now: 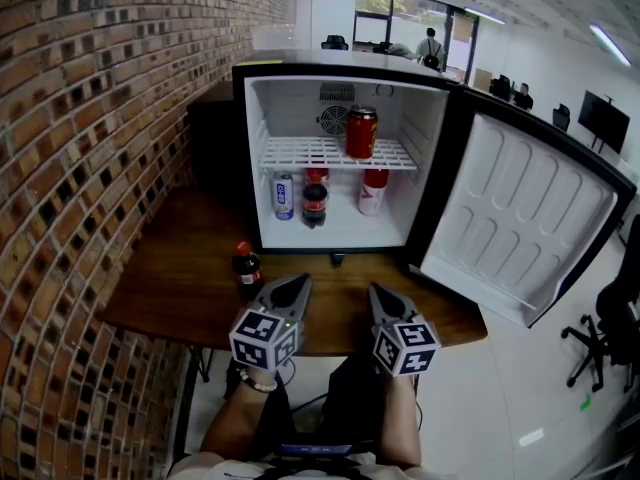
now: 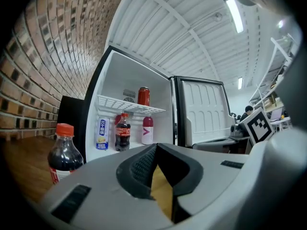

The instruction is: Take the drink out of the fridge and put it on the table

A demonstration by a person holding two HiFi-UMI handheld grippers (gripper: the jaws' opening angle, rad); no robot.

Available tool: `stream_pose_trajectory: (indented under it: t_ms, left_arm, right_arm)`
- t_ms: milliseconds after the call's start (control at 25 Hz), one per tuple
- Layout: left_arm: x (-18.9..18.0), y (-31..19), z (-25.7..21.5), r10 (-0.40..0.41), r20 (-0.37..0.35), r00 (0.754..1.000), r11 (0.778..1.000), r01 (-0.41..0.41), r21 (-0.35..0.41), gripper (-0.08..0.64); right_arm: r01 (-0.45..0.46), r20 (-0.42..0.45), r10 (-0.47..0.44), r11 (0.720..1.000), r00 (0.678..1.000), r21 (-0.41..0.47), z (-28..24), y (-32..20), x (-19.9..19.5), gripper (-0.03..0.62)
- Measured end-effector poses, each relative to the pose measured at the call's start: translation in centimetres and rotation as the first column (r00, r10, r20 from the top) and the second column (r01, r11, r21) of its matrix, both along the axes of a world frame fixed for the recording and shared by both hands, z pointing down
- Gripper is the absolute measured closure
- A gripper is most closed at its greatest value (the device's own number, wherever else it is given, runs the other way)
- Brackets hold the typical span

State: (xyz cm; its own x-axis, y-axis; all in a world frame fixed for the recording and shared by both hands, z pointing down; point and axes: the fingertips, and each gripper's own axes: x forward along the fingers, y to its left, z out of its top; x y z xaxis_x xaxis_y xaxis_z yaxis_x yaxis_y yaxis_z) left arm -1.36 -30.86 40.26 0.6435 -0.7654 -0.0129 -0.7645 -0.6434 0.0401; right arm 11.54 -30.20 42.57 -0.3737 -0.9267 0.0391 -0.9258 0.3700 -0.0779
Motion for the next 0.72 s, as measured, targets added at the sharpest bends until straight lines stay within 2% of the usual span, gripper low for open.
stream_pose_trajectory:
  t_ms: [720]
  left_arm:
    - [0.25, 0.0, -0.16, 0.011, -0.005, 1.0, 1.0, -0.011, 0.0, 0.56]
  right_arm:
    - [0.005, -0.029, -0.005, 1.0, 1.0, -0.001, 0.04, -0.01, -0.13, 0.574]
